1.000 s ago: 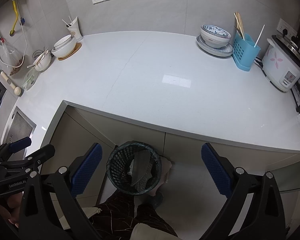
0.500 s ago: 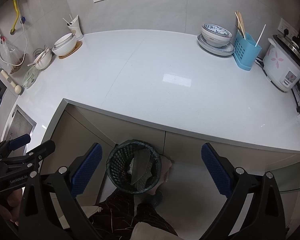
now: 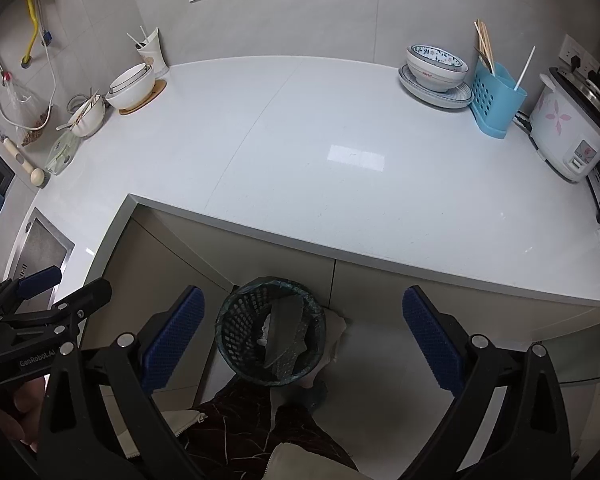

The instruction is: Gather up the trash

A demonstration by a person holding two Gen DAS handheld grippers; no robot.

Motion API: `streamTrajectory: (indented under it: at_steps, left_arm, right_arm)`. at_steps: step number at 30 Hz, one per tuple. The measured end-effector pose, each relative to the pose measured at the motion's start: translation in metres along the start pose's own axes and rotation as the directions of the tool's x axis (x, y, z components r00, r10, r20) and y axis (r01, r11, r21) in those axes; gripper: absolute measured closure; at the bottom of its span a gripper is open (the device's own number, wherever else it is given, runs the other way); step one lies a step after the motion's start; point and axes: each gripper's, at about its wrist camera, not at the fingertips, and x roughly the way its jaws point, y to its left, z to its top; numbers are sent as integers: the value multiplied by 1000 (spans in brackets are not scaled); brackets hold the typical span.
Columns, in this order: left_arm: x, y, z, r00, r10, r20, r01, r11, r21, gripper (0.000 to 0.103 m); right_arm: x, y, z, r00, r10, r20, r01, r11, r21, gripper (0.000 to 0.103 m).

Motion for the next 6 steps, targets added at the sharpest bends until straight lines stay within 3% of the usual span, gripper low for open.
streamTrajectory:
  at_steps: [6]
  left_arm:
    - [-2, -1, 0, 1000, 2, 6, -2, 1000, 2, 6]
  right_arm:
    - [0, 1, 0, 1000, 0, 1, 0, 1000, 0, 8]
